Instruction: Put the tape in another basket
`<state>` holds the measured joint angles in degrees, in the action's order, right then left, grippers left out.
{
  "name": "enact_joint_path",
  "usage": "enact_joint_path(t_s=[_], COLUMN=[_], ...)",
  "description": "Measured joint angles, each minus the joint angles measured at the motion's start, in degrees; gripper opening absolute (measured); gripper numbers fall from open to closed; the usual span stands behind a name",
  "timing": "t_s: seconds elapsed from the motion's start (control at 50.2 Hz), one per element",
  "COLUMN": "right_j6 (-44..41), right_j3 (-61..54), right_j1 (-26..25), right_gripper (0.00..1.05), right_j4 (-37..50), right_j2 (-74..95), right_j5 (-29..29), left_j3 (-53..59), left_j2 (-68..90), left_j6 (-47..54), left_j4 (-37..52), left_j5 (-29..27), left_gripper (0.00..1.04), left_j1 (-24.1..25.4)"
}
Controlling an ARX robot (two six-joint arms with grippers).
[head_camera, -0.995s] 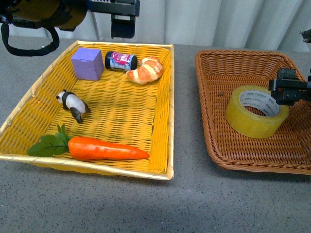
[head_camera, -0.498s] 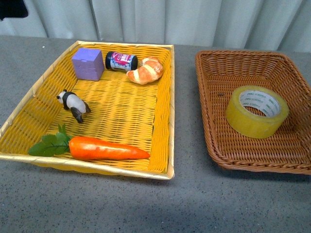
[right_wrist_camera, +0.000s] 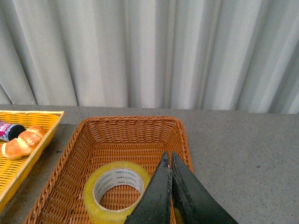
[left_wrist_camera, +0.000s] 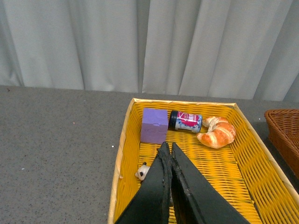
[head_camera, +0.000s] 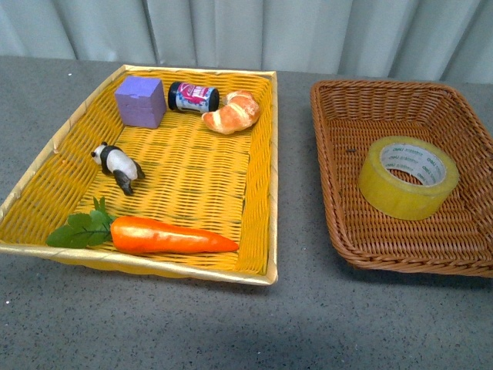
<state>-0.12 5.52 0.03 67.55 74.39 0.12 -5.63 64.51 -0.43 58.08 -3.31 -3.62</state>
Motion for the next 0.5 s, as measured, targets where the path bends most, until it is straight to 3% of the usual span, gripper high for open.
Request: enact_joint_path(t_s=[0.06, 0.159, 0.498], right_j6=[0.0, 0.0, 0.0], right_j3=[-0.6, -1.0, -4.1], right_j1=[0.0, 0.0, 0.0], right_gripper=[0.01, 0.01, 0.01], right_j4=[-3.8, -11.0, -22.3], right_j2=[-4.0, -11.5, -26.7], right_j5=[0.0, 0.0, -0.1], left_j3=[0.9, 2.0, 4.5], left_j2=[-2.9, -7.1, -20.9], left_j6=[0.0, 0.0, 0.1], left_j4=[-2.0, -5.0, -16.3], left_j5=[3.0, 2.9, 3.3], left_gripper=[0.04, 0.04, 0.04], left_j1=[2.0, 3.3, 3.5])
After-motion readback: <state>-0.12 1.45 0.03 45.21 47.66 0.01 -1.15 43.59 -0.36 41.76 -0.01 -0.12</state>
